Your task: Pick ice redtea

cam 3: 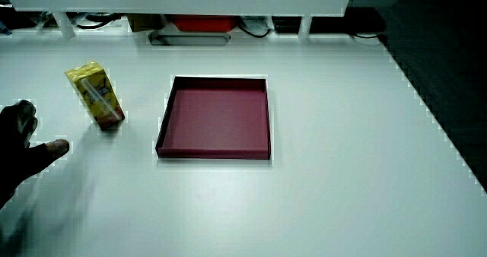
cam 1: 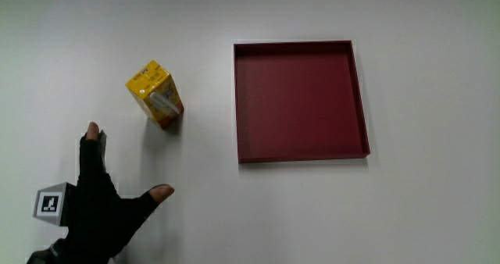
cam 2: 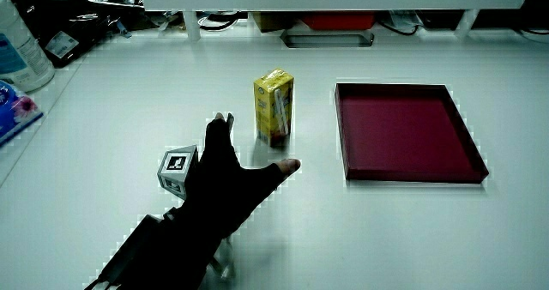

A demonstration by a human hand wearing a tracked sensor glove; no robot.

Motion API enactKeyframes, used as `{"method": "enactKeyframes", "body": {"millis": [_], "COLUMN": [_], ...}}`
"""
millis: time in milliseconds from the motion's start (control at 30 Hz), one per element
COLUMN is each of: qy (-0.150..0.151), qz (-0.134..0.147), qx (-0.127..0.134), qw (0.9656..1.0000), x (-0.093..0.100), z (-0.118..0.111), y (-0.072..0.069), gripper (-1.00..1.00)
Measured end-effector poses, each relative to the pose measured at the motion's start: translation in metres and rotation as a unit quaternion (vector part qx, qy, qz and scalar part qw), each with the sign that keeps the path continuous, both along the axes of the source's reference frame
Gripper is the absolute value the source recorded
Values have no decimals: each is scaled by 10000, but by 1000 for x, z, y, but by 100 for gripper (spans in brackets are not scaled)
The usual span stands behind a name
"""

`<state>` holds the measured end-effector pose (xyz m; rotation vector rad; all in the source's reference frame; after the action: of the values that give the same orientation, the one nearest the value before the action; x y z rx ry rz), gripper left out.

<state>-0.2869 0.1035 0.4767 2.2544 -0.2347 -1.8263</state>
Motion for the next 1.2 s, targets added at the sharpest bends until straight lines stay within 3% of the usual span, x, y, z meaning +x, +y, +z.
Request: {"method": "enactKeyframes", "body": {"millis": [233,300,333,567,767,800,1000,1200], "qy": [-256,-156,-244,-69,-244,-392,-85,9], "qz": [29,67,-4,-62,-130,-192,-259,-271], "qx": [-154,-195,-282,-254,-362,-528,-443,-343], "qw": [9996,9997,9993,9996,9990,9976,9986,9990], "x": [-4,-1,-3,3,0,-4,4,7], "z": [17,16,21,25,35,42,39,46], "y": [-24,-32,-34,-57,-74,-76,-93,-101], "gripper": [0,0,0,0,0,0,0,0]}}
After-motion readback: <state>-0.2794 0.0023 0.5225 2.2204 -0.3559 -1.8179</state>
